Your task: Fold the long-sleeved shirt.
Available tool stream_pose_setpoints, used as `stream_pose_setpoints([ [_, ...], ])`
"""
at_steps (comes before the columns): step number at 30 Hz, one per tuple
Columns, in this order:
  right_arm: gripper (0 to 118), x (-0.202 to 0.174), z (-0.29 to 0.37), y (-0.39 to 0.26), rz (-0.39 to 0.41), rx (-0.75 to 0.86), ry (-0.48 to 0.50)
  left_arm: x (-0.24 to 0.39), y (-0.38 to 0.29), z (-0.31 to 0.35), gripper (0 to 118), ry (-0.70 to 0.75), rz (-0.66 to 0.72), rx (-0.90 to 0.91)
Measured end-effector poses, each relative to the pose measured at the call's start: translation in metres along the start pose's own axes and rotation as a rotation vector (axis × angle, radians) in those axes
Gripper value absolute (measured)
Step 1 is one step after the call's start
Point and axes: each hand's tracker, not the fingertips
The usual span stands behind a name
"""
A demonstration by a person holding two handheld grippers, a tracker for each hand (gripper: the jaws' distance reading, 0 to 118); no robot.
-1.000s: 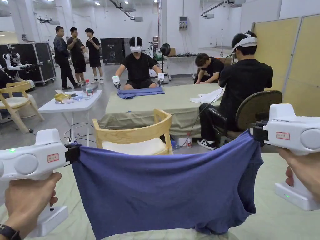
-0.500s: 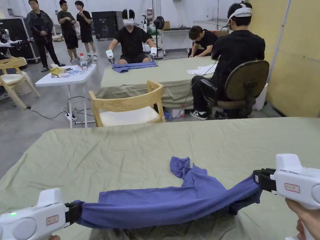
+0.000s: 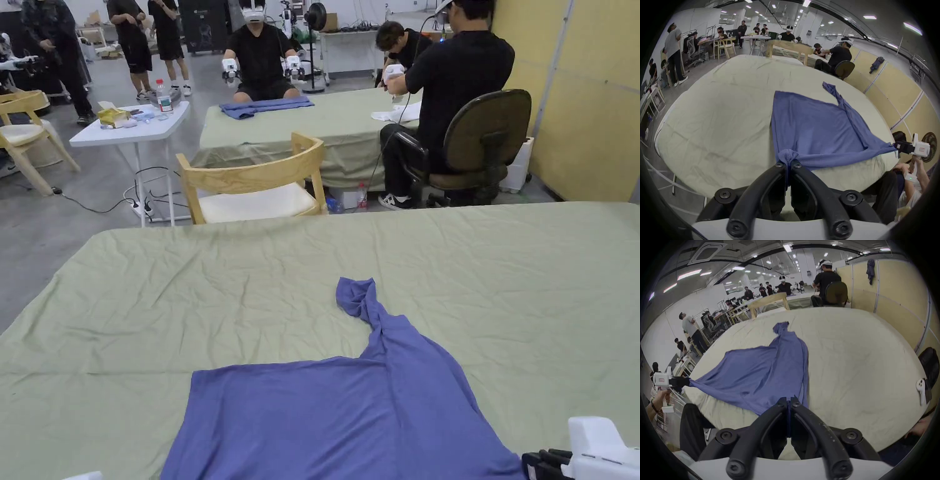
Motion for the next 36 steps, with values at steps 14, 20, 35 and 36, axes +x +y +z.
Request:
stream_pose_setpoints([
  [14,4,-0.002,-0.025,-0.031,0.01,-0.135,-0.036,-0.007,-0.045,-0.027,4,0.027,-0.01,-0.172],
  [20,45,-0.002,-0.031,-0.027,0.001,-0.182,-0.083,0.002,-0.041,-0.026,48,0.13,-0.087,-0.168],
  [35,50,-0.095,0.014,0.094,0.105,0.243,-0.068,0.07,0.075,0.012,49,0.115,-0.102,0.255],
  [36,50,-0.103,0.015,0.103,0.117,0.27,-0.07,0.077,0.082,0.015,46,0.111,-0.111,0.281],
])
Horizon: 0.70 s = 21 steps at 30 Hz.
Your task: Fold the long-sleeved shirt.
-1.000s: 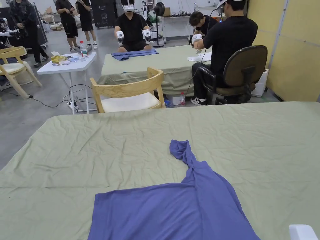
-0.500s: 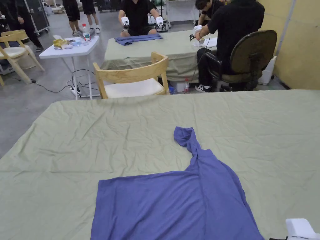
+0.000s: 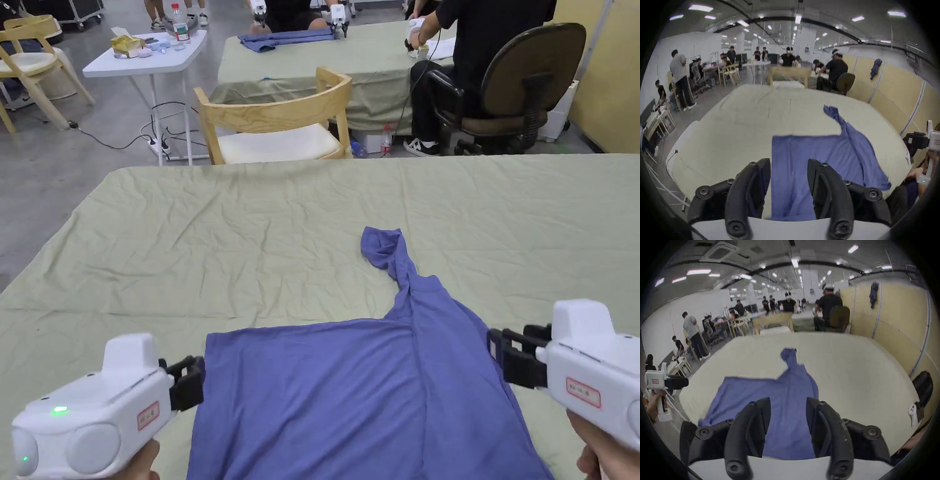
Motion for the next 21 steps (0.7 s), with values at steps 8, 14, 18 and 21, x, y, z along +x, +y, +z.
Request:
stream_pose_setpoints([
  [8,1,-0.02,-0.014,0.026,-0.04,0.087,0.06,0.034,0.024,-0.008,0,-0.058,0.019,0.061],
  [14,1,-0.006,-0.05,0.05,-0.054,0.026,0.09,0.038,0.021,-0.038,0,-0.056,0.04,0.022],
  [18,1,0.012,-0.112,0.101,0.027,-0.13,0.165,0.036,0.02,-0.064,0,-0.043,0.032,-0.02],
  [21,1,0.019,-0.181,0.144,0.075,-0.253,0.233,0.03,0.02,-0.088,0,-0.036,0.056,-0.051],
])
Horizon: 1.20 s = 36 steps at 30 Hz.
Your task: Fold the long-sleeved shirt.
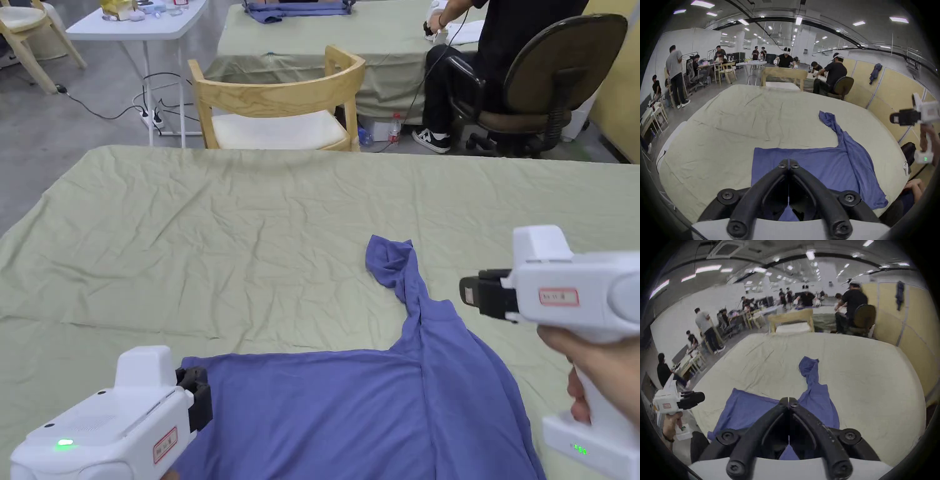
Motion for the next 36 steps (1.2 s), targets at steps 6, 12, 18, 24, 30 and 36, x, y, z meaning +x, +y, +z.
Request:
stream_pose_setpoints([
  [6,1,0.038,-0.13,0.095,0.1,-0.199,-0.013,-0.007,0.009,-0.051,0,-0.001,0.014,-0.061],
  [12,18,0.053,-0.243,0.133,0.304,-0.323,-0.09,-0.019,0.028,-0.104,0,0.01,0.032,-0.093],
  [18,74,0.072,-0.326,0.156,0.278,-0.353,-0.153,-0.021,0.042,-0.137,0,0.005,0.004,-0.132],
  [24,53,0.086,-0.388,0.151,0.21,-0.473,-0.19,-0.021,0.041,-0.145,0,-0.004,-0.004,-0.142],
  [30,49,0.083,-0.4,0.117,0.202,-0.454,-0.241,-0.017,0.041,-0.147,0,-0.012,0.003,-0.146],
  [36,8,0.085,-0.378,0.121,0.098,-0.4,-0.238,-0.013,0.045,-0.131,0,-0.021,0.01,-0.131],
])
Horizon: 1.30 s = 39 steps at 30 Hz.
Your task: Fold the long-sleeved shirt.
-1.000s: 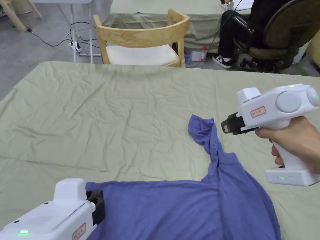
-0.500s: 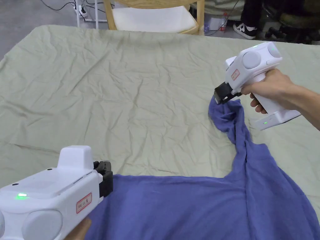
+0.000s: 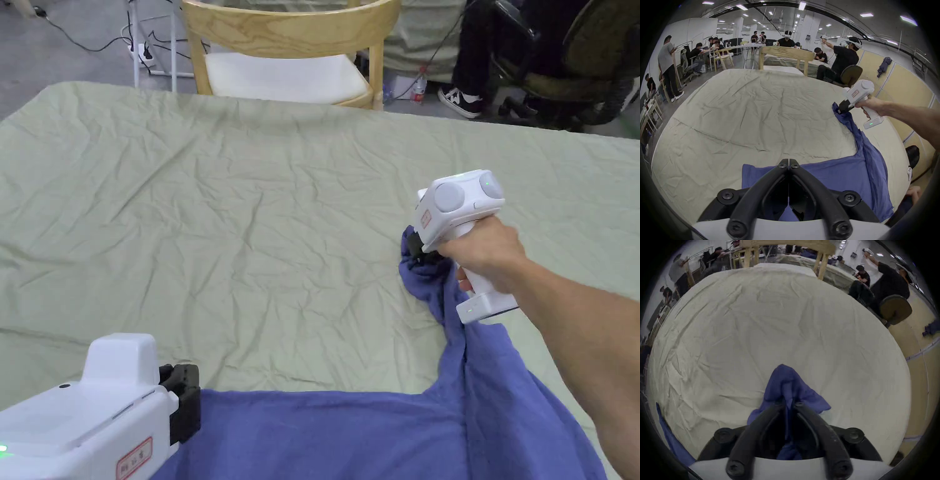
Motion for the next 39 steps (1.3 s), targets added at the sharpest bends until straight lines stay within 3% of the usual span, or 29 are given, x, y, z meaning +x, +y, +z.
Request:
stream_pose_setpoints([
  [11,8,0.015,0.129,-0.06,-0.115,0.271,0.015,0.012,-0.002,0.055,0,-0.008,-0.012,0.058],
  [20,8,-0.018,0.236,-0.204,-0.205,0.458,0.041,0.031,-0.035,0.11,0,-0.042,-0.033,0.065],
  [21,8,-0.02,0.237,-0.22,-0.194,0.458,0.042,0.032,-0.04,0.115,0,-0.047,-0.034,0.063],
  [23,8,-0.027,0.247,-0.257,-0.26,0.478,0.044,0.034,-0.049,0.125,0,-0.05,-0.044,0.061],
  [30,8,-0.064,0.225,-0.375,-0.338,0.398,0.015,0.029,-0.076,0.144,0,-0.062,-0.032,0.048],
  [34,8,-0.071,0.183,-0.401,-0.389,0.269,0.039,0.026,-0.084,0.146,0,-0.062,-0.029,0.041],
  [39,8,-0.081,0.161,-0.419,-0.378,0.199,0.025,0.023,-0.089,0.146,0,-0.052,-0.036,0.028],
])
